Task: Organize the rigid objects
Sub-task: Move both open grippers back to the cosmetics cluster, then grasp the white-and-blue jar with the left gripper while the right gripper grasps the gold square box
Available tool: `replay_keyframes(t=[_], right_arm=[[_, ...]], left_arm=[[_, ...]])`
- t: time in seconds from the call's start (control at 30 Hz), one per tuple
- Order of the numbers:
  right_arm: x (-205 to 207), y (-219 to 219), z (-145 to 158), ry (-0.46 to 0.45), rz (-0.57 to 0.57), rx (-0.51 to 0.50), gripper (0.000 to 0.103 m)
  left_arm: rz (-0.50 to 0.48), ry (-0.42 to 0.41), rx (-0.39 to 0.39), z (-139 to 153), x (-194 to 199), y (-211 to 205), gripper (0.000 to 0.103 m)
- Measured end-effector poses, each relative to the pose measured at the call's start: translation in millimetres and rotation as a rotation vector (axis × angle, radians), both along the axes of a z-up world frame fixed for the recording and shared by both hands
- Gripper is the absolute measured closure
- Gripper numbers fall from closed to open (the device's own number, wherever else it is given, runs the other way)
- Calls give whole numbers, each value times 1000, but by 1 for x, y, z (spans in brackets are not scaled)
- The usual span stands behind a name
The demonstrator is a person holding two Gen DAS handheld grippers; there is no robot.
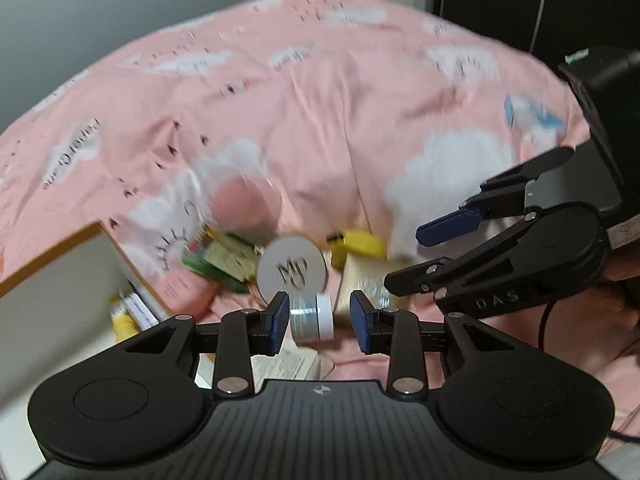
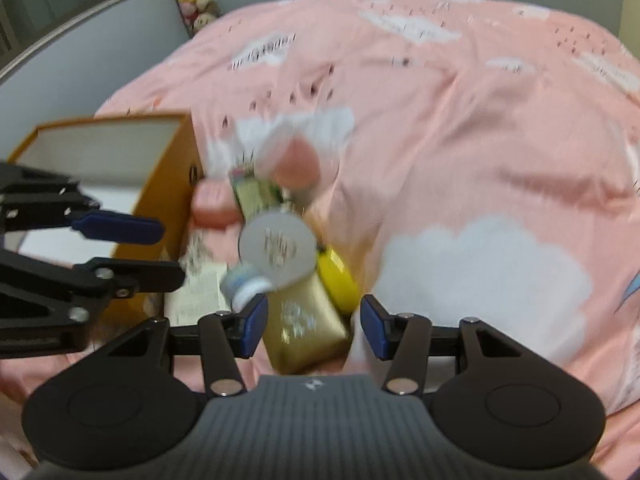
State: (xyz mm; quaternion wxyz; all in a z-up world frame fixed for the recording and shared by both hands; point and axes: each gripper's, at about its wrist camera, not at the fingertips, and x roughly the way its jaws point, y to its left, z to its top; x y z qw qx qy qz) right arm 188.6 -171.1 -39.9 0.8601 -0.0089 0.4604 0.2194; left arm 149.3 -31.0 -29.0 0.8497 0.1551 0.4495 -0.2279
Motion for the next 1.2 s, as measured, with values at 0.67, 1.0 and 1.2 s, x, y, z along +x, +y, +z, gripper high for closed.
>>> replay_keyframes(t=[0.67,1.0,1.2], right_arm=[[16,29,-46,15,188,-123,40],[16,25,-53,27,182,-116,41],[17,27,-56,23,189,-133,41]], left_arm=[[-76,202,122,-44,49,-11,52],[-47,274,172,-67,66,-22,52],[19,310,143,-77,72,-21,64]])
